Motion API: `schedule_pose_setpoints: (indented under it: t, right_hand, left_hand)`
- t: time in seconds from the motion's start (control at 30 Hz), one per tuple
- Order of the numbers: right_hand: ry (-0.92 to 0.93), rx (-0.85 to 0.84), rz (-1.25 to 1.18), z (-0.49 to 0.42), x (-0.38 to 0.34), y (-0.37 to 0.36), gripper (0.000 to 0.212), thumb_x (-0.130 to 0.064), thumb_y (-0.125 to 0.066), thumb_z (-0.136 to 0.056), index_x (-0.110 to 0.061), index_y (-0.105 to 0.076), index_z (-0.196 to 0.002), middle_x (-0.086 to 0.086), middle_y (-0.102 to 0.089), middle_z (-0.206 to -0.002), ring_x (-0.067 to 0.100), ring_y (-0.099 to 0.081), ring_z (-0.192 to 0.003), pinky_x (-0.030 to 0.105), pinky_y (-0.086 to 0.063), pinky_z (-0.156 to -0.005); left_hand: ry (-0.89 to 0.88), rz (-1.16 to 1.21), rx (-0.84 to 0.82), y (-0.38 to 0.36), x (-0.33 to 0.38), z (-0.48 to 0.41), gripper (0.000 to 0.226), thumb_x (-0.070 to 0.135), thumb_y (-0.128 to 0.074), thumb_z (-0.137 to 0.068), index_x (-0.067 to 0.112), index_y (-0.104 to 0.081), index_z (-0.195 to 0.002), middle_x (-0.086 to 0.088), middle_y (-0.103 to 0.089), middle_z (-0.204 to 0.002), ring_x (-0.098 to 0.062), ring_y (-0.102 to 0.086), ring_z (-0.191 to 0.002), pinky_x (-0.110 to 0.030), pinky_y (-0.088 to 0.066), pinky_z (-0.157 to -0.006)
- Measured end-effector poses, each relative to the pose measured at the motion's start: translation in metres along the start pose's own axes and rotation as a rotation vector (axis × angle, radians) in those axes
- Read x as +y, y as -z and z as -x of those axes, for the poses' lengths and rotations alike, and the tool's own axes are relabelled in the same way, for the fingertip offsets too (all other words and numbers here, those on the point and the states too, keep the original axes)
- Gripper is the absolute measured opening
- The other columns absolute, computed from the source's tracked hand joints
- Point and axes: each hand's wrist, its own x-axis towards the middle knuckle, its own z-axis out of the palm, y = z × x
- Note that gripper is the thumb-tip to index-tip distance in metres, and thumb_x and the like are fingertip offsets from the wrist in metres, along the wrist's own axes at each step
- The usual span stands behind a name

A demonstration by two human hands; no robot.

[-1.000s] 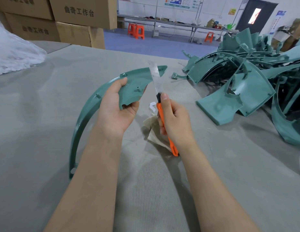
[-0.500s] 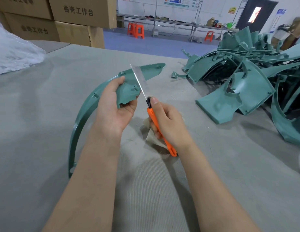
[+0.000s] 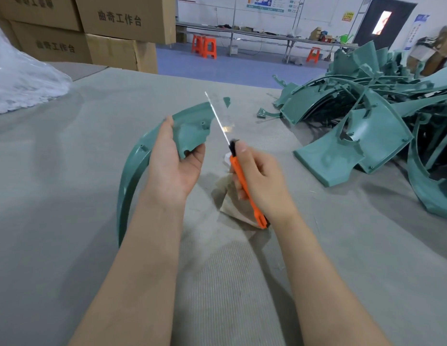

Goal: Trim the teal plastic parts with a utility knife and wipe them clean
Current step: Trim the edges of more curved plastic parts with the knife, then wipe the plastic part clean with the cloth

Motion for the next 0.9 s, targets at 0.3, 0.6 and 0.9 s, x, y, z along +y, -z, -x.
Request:
schedule_pose_setpoints:
  t: [0.3, 0.6, 0.9]
  right_hand:
    - [0.145, 0.159, 0.212, -0.001, 0.010, -0.010, 0.073, -0.069, -0.040, -0.083, 0.002, -0.055, -0.075, 0.015, -0.048, -0.059, 0.014, -0.040, -0.050, 0.029, -0.036, -0.051]
    - [0.002, 0.284, -0.099, -0.006, -0.005, 0.002, 0.035, -0.054, -0.057, -0.088, -0.020, -0.055, -0.081, 0.004, -0.068, -0.074, 0.014, -0.053, -0.048, 0.029, -0.044, -0.048]
    - [-0.657, 0.275, 0.755, -0.015, 0.056, 0.079, 0.033, -0.032, -0.047, -0.100, -0.003, -0.053, -0.115, 0.022, -0.059, -0.121, 0.039, -0.054, -0.114, 0.038, -0.041, -0.086]
  left_hand:
    - [0.172, 0.256, -0.013, -0.003, -0.004, 0.008, 0.022, 0.018, -0.055, -0.097, -0.001, -0.051, -0.107, -0.020, -0.061, -0.100, -0.028, -0.064, -0.077, -0.023, -0.050, -0.042]
    - [0.071, -0.186, -0.003, -0.002, -0.021, 0.004, 0.015, 0.025, -0.059, -0.094, 0.012, -0.064, -0.101, -0.003, -0.073, -0.091, -0.015, -0.068, -0.080, -0.026, -0.056, -0.063]
    - [-0.035, -0.481, -0.057, 0.013, -0.025, -0.002, 0.004, 0.024, -0.067, -0.088, 0.021, -0.068, -0.091, 0.008, -0.075, -0.086, -0.009, -0.071, -0.083, -0.028, -0.056, -0.076]
